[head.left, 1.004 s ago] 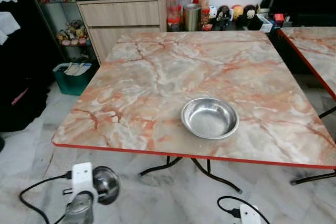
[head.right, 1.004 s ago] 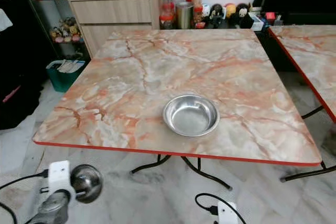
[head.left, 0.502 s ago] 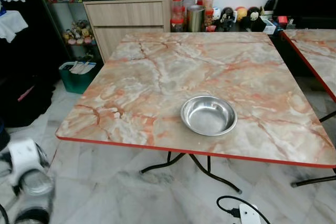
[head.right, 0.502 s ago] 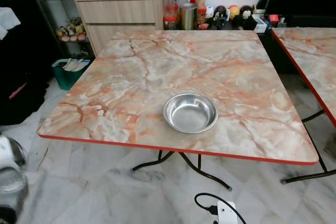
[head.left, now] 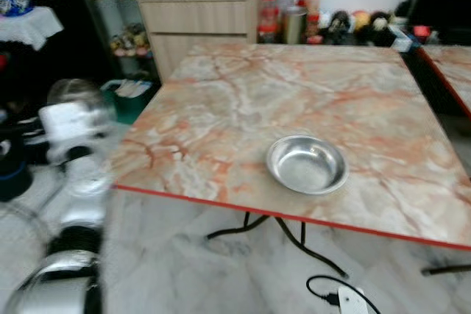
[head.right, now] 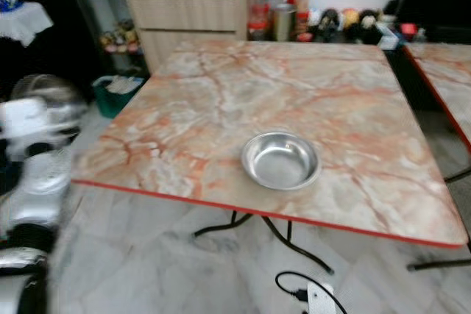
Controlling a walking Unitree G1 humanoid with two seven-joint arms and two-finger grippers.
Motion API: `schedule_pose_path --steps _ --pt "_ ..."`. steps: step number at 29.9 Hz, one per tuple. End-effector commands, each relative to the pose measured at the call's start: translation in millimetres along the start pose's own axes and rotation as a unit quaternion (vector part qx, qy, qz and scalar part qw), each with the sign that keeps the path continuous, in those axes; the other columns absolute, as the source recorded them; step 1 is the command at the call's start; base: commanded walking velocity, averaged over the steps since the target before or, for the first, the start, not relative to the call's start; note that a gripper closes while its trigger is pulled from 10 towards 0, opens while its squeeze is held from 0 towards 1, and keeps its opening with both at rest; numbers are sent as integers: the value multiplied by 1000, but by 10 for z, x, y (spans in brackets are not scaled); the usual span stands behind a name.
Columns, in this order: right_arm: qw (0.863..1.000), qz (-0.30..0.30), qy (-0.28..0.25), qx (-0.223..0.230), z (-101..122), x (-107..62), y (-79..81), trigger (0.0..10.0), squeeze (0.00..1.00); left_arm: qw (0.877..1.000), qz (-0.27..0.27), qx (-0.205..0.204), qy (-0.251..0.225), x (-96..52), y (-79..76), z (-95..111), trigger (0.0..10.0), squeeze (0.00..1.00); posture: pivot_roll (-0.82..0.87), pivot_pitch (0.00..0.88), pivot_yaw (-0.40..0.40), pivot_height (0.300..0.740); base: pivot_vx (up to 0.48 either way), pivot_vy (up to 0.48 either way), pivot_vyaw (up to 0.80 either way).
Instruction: Setting the table
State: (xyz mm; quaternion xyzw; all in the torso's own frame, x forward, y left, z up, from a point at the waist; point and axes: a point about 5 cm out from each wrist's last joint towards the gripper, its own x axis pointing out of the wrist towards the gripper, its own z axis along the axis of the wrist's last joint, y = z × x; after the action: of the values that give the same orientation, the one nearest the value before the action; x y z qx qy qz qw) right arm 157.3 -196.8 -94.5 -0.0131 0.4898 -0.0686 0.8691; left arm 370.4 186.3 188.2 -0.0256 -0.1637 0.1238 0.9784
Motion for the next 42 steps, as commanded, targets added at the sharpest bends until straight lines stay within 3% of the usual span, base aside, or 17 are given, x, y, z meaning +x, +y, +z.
schedule_pose_path --steps 1,2,4,5,8,9,10,13,17,23,26,42 --pt "1000 -3 1 2 -17 -4 -14 10000 0 997 -39 -59 4 40 -102 97 10000 0 -9 0 62 740 0 0 0" --pt "1000 -3 1 3 -18 -4 -16 10000 0 995 -41 -89 16 28 -152 84 10000 0 -11 2 62 740 0 0 0" --pt "1000 -3 1 3 -18 -4 -16 10000 0 995 -41 -89 16 28 -152 84 10000 0 -11 2 62 740 0 0 0" --pt "1000 -3 1 3 -20 -4 -19 10000 0 992 -36 -117 26 25 -182 76 10000 0 -12 2 62 740 0 0 0" --pt "1000 -3 1 3 -20 -4 -19 10000 0 992 -36 -117 26 25 -182 76 10000 0 -12 2 62 740 0 0 0" --pt "1000 -3 1 4 -24 -5 -22 10000 0 989 -35 -143 34 27 -214 79 10000 0 -7 3 59 740 0 0 0" --pt "1000 -3 1 4 -24 -5 -22 10000 0 989 -35 -143 34 27 -214 79 10000 0 -7 3 59 740 0 0 0" --pt "1000 2 1 4 -39 -9 -22 10000 0 979 -67 -181 65 -42 -428 6 10000 0 -9 0 60 740 0 0 0" --pt "1000 2 1 5 -43 -9 -22 10000 0 975 -89 -184 82 -100 -517 -38 10000 0 -15 0 63 740 0 0 0" --pt "1000 1 1 4 -42 -9 -21 10000 0 976 -93 -178 87 -92 -514 -34 10000 0 -15 0 64 740 0 0 0" --pt "1000 3 2 0 -39 -8 -20 10000 0 977 -98 -163 95 -85 -510 -51 10000 0 -12 0 64 740 0 -345 0" --pt "1000 4 1 -2 -29 -7 -18 10000 0 977 -100 -167 88 -111 -490 -18 10000 0 -8 0 61 740 0 -375 0"
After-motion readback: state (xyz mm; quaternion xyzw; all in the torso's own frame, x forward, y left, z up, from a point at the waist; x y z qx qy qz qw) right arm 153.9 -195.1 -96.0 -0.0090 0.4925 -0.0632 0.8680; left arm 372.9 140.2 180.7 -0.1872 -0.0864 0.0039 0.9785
